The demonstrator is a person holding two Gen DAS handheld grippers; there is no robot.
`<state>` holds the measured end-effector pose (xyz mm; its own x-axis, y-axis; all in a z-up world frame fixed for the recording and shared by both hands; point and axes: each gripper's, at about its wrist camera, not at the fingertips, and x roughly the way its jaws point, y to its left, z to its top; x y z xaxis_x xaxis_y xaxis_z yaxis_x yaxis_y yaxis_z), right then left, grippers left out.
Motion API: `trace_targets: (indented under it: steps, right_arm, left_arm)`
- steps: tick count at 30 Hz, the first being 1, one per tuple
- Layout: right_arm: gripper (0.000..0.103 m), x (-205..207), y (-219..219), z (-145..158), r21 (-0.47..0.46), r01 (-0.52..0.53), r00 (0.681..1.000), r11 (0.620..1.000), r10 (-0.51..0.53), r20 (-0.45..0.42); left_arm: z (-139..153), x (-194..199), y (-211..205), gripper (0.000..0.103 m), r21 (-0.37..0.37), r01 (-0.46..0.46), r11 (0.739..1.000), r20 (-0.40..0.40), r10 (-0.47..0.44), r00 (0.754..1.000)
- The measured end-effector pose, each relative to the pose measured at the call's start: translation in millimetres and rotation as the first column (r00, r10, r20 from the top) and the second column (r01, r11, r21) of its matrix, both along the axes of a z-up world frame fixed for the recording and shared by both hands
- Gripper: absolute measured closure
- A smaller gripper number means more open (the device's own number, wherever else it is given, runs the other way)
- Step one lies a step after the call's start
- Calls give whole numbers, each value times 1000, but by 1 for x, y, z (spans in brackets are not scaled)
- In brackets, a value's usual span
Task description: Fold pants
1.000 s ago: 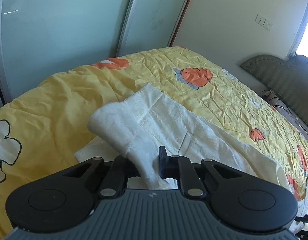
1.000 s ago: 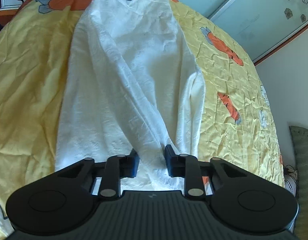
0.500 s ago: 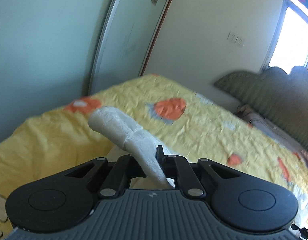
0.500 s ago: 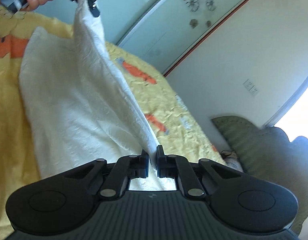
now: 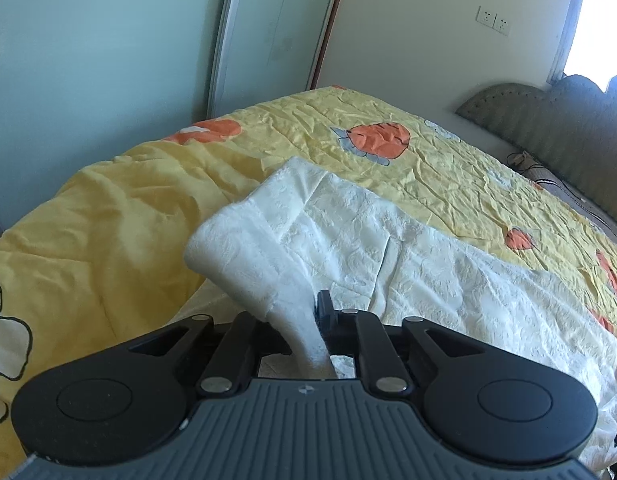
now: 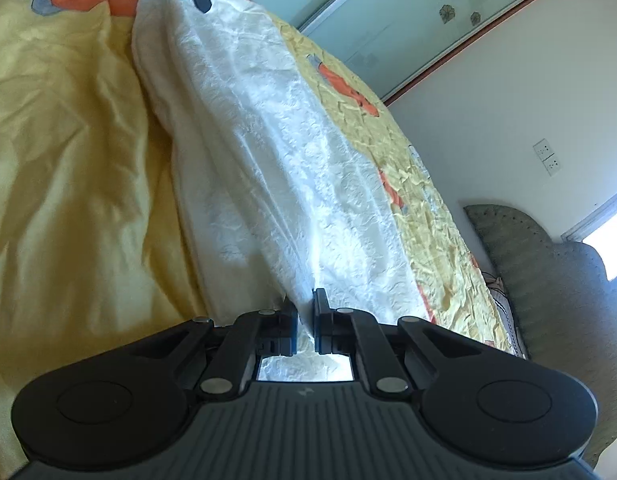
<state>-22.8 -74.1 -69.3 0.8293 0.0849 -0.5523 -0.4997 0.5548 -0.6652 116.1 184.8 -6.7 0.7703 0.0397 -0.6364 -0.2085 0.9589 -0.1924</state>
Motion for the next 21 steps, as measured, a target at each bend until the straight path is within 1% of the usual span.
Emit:
trace_targets:
  steps: [1, 2, 3, 6, 7, 8, 9, 11, 12, 14, 15, 16, 17, 18, 19, 20, 21]
  right_arm:
    - [96, -3, 2, -1, -9, 4, 1000, 1000, -4, 5]
    - [96, -5, 3, 0, -13, 9, 1000, 1000, -9, -4]
    - [95, -9, 3, 0, -19, 12, 1000, 1000, -12, 2]
    - [95, -19, -2, 9, -23, -24, 999, 999, 23, -34]
    - [95, -22, -7, 15, 0, -30, 998, 1000, 30, -52]
    - [94, -23, -14, 24, 39, -26, 997, 999, 28, -72]
    - [94, -23, -26, 35, 109, -5, 995, 994, 16, -99]
    - [91, -18, -54, 54, 246, 71, 988, 967, -34, -148]
    - [88, -17, -68, 58, 288, 110, 985, 951, -65, -160]
    - [87, -13, -100, 60, 334, 233, 969, 913, -191, -153]
    - [86, -10, -117, 58, 349, 309, 950, 885, -272, -153]
    - [86, -7, -137, 55, 372, 405, 914, 835, -372, -159]
    - [86, -7, -155, 52, 399, 474, 880, 785, -444, -170]
    - [86, -10, -179, 46, 435, 553, 828, 710, -524, -198]
    - [86, -12, -201, 41, 460, 626, 770, 630, -591, -239]
    - [86, -16, -221, 34, 472, 690, 710, 548, -638, -297]
    - [85, -19, -240, 26, 478, 740, 657, 473, -660, -364]
  left_arm:
    - [3, -2, 2, 69, -4, -3, 1000, -1, 3, 1000]
    - [6, -3, 6, 66, -6, -20, 1000, -4, 20, 1000]
    - [10, -5, 10, 60, -4, -50, 999, -5, 50, 999]
    - [25, -12, 21, 56, -14, -121, 993, 4, 121, 993]
    - [32, -13, 21, 55, 0, -143, 990, 9, 143, 990]
    - [38, -14, 17, 55, 33, -166, 986, 19, 165, 986]
    - [44, -15, 9, 55, 80, -175, 981, 38, 172, 984]
    - [54, -17, -12, 55, 163, -160, 974, 83, 148, 985]
    - [58, -18, -26, 54, 187, -132, 973, 103, 114, 988]
    - [61, -19, -57, 52, 220, -28, 975, 130, 0, 992]
    - [61, -19, -74, 48, 233, 32, 972, 139, -66, 988]
    - [60, -18, -91, 43, 246, 97, 965, 143, -135, 981]
    - [58, -17, -109, 41, 259, 169, 951, 138, -210, 968]
    - [56, -16, -125, 41, 268, 235, 934, 126, -276, 953]
    - [50, -15, -145, 41, 271, 313, 910, 108, -352, 930]
    - [47, -15, -160, 41, 265, 376, 888, 95, -412, 906]
    - [43, -16, -176, 41, 254, 446, 858, 81, -479, 874]
